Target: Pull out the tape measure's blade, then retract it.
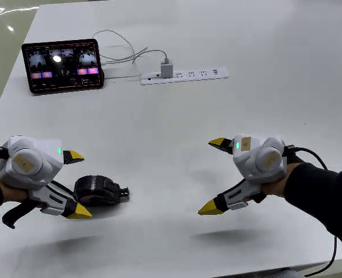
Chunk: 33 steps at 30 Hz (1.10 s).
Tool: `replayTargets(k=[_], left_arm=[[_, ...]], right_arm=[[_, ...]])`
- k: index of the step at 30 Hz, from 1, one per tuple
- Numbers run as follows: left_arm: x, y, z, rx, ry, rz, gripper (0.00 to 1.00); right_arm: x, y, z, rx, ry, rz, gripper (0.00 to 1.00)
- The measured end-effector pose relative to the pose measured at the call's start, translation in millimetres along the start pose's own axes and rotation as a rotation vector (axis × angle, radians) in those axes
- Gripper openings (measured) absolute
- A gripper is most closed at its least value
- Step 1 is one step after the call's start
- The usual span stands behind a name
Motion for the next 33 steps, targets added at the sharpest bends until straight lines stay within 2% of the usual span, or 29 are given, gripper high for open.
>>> replayTargets(k=[4,6,7,10,14,17,20,26,28,32,33], left_arm=[[1.6,-4.1,6.4,-0.007,0.025,0.001,0.71],[2.0,-2.6,12.0,-0.046,0.029,0.042,0.67],[1.6,-2.2,14.1,-0.056,0.024,0.045,0.66],[1.2,-6.1,18.3,-0.049,0.035,0.023,0.62],[1.5,-11.3,20.9,-0.048,0.042,0.012,0.56],[2.5,-14.6,21.4,-0.058,0.039,0.023,0.53],[2.8,-15.6,21.8,-0.059,0.05,0.033,0.49],[4.1,-13.4,23.7,-0.082,0.071,0.029,0.35],[2.1,-13.7,24.1,-0.083,0.057,0.045,0.31],[1.3,-11.0,27.9,-0.091,0.064,0.072,0.31],[1.8,-11.4,28.3,-0.097,0.062,0.075,0.3]], right_arm=[[-1.2,-6.8,11.6,0.009,-0.008,0.005,0.99],[-3.3,-12.0,18.6,0.015,-0.022,0.008,0.99],[-3.9,-14.4,21.5,0.018,-0.025,0.008,0.99],[-6.2,-23.8,32.5,0.018,-0.039,-0.01,0.99],[-6.7,-36.5,43.7,0.046,-0.048,0.009,0.99],[-7.6,-43.4,52.6,0.046,-0.067,0.0,0.99],[-9.8,-51.8,63.4,0.054,-0.079,0.005,0.99],[-12.9,-62.2,80.8,0.051,-0.095,0.003,0.99],[-13.6,-66.2,85.5,0.05,-0.1,0.009,0.99],[-17.1,-70.8,94.2,0.046,-0.111,0.005,0.98],[-18.1,-71.5,96.5,0.043,-0.116,0.005,0.94]])
Point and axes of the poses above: the centre of the closed fingertips' face, and the gripper's own axes: z roughly forward along the fingers, x roughly to its right, y roughly out of its underside, the point moved 6 cm from there along -z, roughly backward along the fingers, and after that the axes turned 2 degrees about -x, right-handed, at the moved point
